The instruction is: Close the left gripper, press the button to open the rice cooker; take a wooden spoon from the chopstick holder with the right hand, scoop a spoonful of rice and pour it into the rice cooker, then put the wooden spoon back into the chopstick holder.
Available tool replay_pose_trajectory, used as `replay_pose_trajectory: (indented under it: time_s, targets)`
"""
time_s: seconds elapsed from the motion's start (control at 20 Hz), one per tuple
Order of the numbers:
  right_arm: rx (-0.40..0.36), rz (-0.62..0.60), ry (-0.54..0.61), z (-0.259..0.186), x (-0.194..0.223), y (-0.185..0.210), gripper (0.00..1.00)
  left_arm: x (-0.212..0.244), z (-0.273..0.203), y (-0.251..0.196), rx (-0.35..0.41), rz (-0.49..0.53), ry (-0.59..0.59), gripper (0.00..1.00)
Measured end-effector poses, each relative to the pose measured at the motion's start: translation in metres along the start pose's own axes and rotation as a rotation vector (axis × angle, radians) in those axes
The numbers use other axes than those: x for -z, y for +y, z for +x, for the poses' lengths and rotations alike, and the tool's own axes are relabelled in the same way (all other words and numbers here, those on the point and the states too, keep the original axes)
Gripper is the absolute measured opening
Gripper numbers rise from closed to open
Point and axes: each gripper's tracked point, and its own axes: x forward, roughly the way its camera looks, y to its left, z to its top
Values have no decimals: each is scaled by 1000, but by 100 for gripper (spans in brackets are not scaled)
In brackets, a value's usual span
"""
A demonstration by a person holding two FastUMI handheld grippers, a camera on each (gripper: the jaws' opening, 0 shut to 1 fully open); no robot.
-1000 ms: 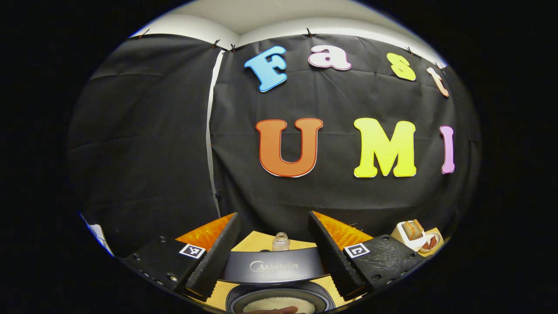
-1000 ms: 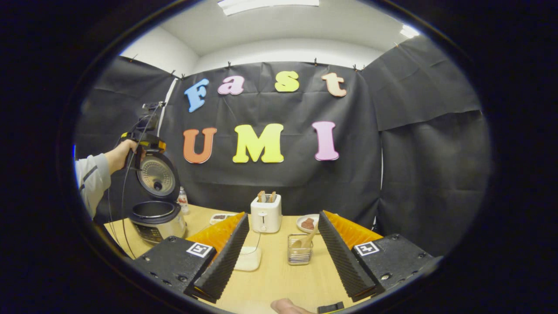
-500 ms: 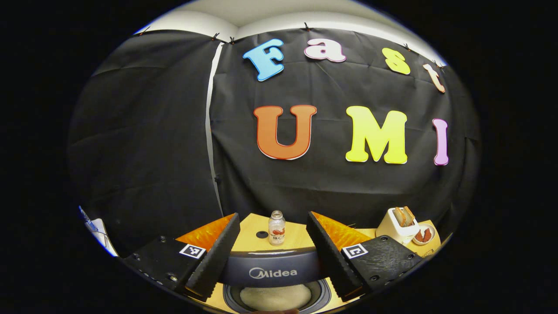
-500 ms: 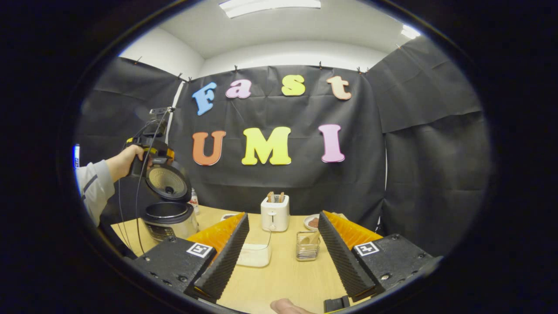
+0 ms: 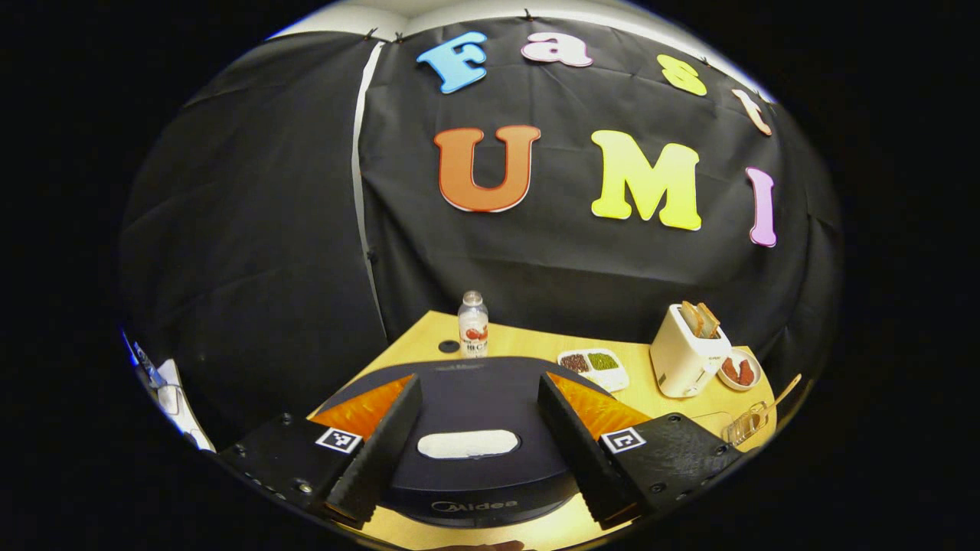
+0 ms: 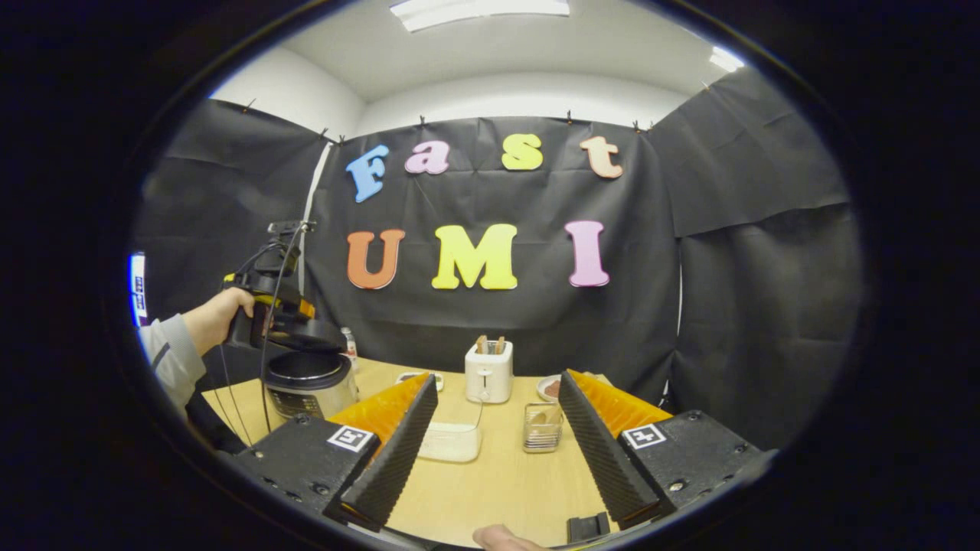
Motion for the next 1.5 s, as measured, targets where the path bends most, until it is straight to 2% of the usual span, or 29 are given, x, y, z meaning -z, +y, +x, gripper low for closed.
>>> replay_pose_trajectory:
  time_s: [0.05,0.1,0.15,0.2,0.3,0.4,0.45,0.5,0.55,0.6,0.65,0.7,0.75,0.8,1.0,1.05,1.15,1.5]
  targets:
    - [-3,-6,-5,-3,-3,1,100,7,-2,0,6,-10,15,98]
    - [-6,-11,-12,-5,-7,3,96,8,-3,0,14,-13,16,98]
    - [-8,-13,-17,-7,-11,5,100,11,-3,-1,20,-10,19,99]
    - [-11,-13,-27,-10,-16,7,96,15,-4,0,22,-8,26,99]
    - [-16,-18,-41,-15,-21,12,100,30,-6,-2,25,-3,67,99]
    - [-23,-22,-41,-19,-21,17,96,48,-11,-4,22,12,114,99]
    - [-25,-22,-39,-20,-20,19,100,55,-13,-4,19,19,131,99]
    - [-27,-22,-37,-22,-20,20,96,61,-17,-2,16,21,143,99]
    - [-29,-23,-34,-22,-18,22,96,66,-19,-3,12,25,152,99]
    - [-32,-23,-33,-23,-18,24,100,72,-23,-3,10,26,158,99]
    - [-35,-24,-33,-24,-18,26,96,75,-25,-4,9,23,164,99]
    - [-40,-24,-36,-26,-18,28,100,78,-28,-5,10,22,166,99]
    - [-48,-25,-42,-27,-19,31,100,79,-29,-5,9,20,166,99]
    - [-53,-29,-44,-28,-20,34,96,81,-31,-6,9,20,164,99]
    - [-64,-42,-51,-29,-18,41,96,93,-43,-8,13,27,160,99]
    - [-67,-43,-48,-29,-16,42,100,93,-44,-9,16,32,137,99]
    - [-68,-42,-40,-28,-13,43,96,93,-47,-9,14,28,104,99]
    - [-65,-43,-7,-22,1,45,96,94,-47,-7,-14,25,-58,99]
